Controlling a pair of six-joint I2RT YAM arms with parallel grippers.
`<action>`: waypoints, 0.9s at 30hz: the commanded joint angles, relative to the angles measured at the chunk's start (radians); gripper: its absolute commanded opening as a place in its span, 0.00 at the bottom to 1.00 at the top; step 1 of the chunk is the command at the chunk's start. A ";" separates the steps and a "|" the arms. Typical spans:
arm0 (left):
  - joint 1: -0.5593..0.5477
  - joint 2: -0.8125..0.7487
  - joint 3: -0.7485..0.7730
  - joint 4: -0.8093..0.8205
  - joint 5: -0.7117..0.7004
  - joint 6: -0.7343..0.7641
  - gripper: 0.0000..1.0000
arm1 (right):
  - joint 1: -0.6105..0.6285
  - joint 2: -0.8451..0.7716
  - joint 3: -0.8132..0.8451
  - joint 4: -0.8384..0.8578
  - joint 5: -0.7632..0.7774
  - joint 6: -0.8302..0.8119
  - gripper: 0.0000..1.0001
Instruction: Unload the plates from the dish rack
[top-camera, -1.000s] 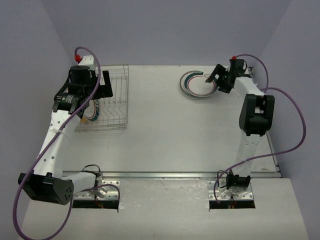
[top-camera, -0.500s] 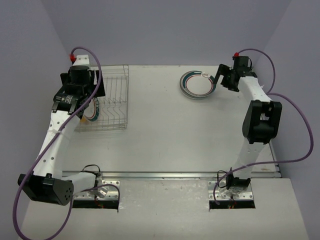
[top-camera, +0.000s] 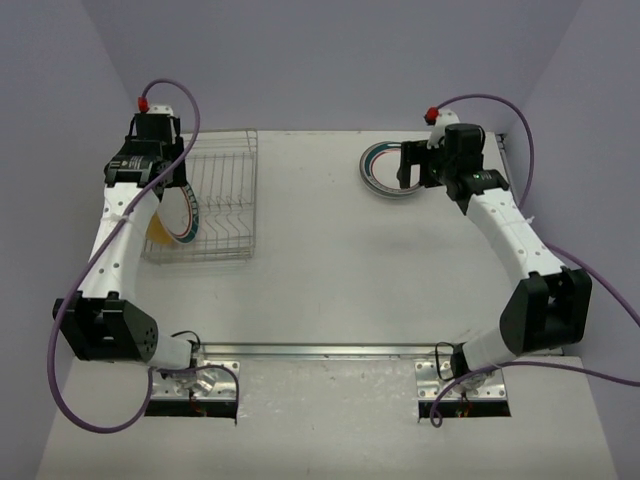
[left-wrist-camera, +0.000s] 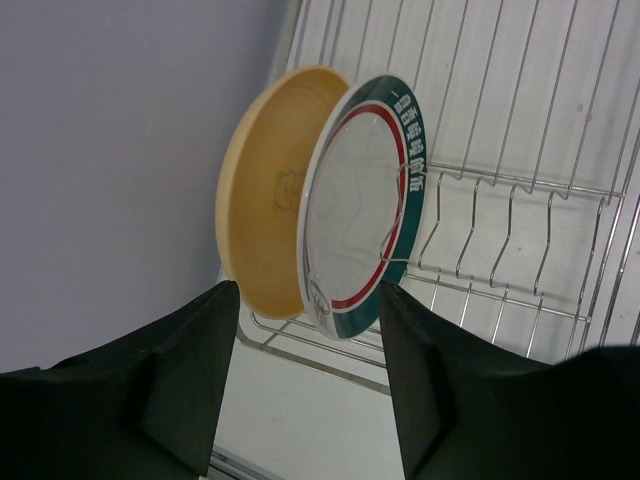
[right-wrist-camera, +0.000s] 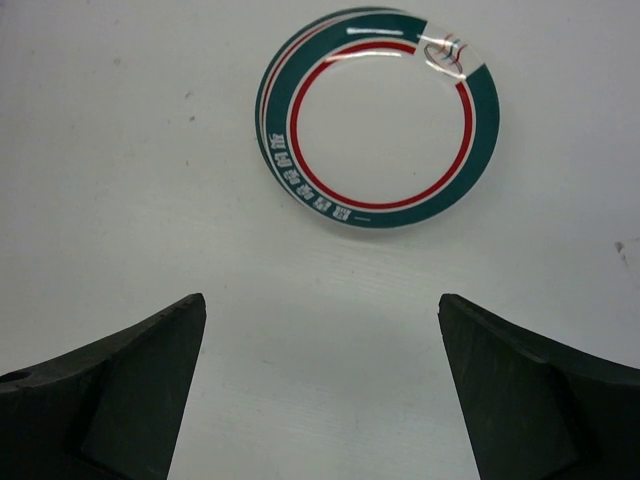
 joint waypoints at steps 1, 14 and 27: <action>0.019 0.028 0.052 -0.019 0.029 0.024 0.53 | -0.009 -0.066 -0.069 0.003 -0.048 0.027 0.99; 0.089 0.169 0.012 0.020 0.063 0.035 0.52 | -0.006 -0.154 -0.154 0.004 -0.085 0.025 0.99; 0.091 0.204 -0.077 0.060 0.078 0.010 0.28 | -0.006 -0.159 -0.136 -0.005 -0.109 0.027 0.99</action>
